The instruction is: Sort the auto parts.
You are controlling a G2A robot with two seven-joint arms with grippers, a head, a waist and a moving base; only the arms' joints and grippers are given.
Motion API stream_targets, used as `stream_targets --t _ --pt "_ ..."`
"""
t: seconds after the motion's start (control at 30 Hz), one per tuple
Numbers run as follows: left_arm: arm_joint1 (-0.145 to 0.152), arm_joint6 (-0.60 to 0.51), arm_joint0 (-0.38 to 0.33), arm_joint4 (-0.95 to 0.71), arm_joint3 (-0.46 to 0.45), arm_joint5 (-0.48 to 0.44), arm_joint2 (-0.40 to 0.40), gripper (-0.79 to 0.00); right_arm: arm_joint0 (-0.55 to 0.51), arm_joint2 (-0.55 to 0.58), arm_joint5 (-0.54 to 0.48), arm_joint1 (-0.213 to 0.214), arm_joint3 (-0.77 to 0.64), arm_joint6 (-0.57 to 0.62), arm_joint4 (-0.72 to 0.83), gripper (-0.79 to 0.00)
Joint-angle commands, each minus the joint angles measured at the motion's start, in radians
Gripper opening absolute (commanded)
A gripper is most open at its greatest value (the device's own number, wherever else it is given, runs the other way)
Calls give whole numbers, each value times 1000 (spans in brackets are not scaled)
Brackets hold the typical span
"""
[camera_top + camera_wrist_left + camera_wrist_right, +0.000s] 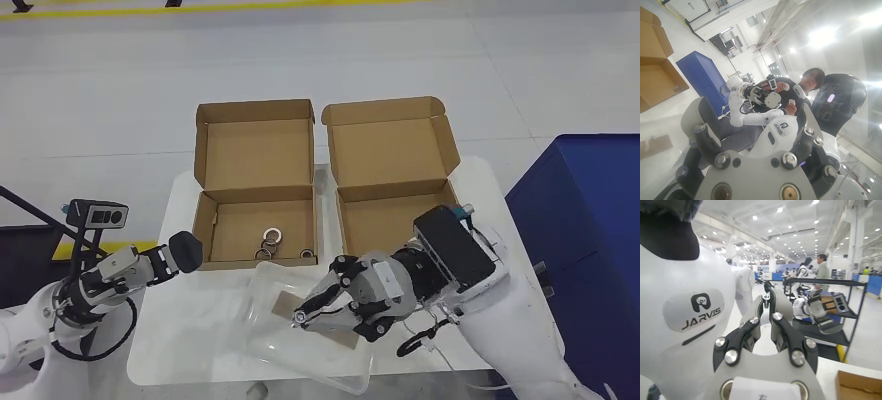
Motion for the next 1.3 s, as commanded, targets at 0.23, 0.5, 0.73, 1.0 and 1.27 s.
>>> stream_targets --t 0.23,0.5,0.73,1.0,1.27 --pt "0 0 0 0 0 0 0 0 -79 111 0 -23 -210 -331 -601 -785" --pt "0 0 0 0 0 0 0 0 -115 84 0 -15 -195 -583 -828 -785" --pt "0 0 0 0 0 0 0 0 -116 28 0 8 -143 -698 -734 -785" --pt "0 0 0 0 0 0 0 0 -9 -150 0 58 -84 -599 -105 -785" --pt "0 0 0 0 0 0 0 0 22 -164 0 81 -86 -353 449 -785"
